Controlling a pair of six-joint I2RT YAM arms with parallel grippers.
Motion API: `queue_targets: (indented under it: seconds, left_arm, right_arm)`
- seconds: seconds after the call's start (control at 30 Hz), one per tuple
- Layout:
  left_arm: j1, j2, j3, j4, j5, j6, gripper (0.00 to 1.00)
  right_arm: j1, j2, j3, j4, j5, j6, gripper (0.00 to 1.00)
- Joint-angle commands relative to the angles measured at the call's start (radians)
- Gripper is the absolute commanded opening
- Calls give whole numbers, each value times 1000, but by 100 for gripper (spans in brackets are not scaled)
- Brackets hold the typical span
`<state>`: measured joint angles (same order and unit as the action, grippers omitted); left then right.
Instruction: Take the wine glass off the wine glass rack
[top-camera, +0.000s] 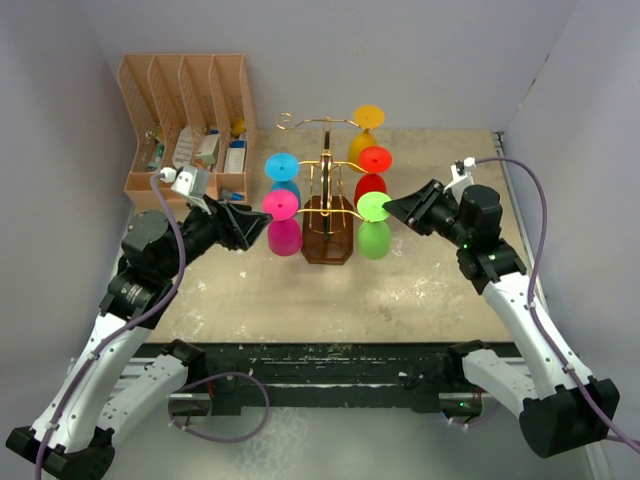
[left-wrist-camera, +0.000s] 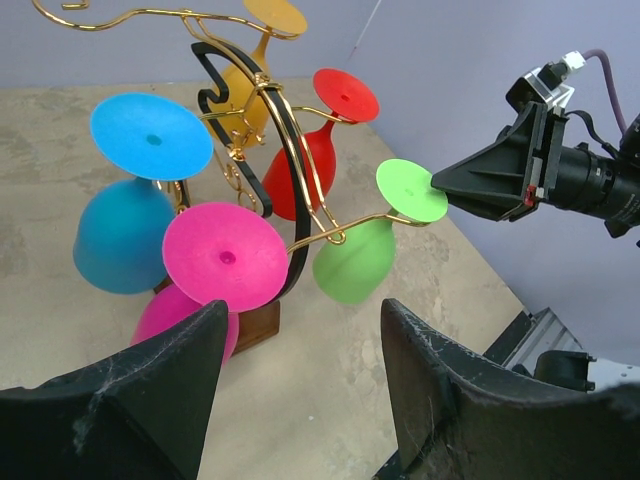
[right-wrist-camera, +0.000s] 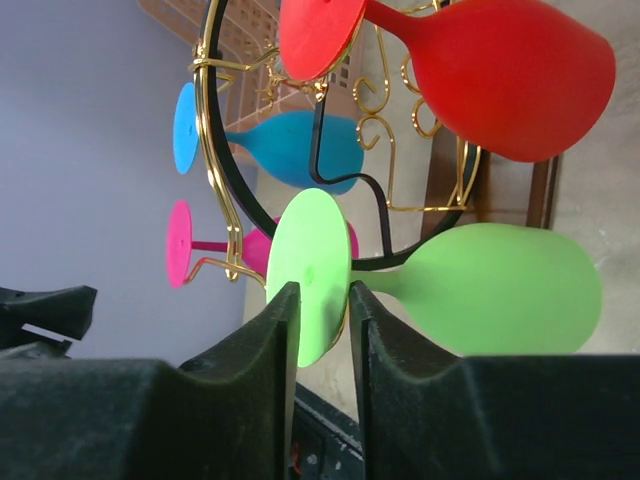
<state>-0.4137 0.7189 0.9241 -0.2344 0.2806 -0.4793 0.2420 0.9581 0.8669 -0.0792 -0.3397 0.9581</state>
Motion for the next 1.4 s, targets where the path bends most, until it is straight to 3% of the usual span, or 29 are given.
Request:
queue_targets:
  seconds: [0.0,0.2,0.77,1.37]
  left_arm:
    - [-4,-9,35,14,-9,-6,66]
    - [-4,-19,26,11,-15,-12,66]
    - [-4,-19,22,11,-18,-23,67]
    - [-4,-18,14,14,-17,-31,67]
  right_arm:
    - [2,4,-17,83,-40,22,22]
    - [2,8,-17,86,-34,24,0]
    - [2,-1,-53,186,-103,108,0]
    - [2,-204,-140,134,-35,206,0]
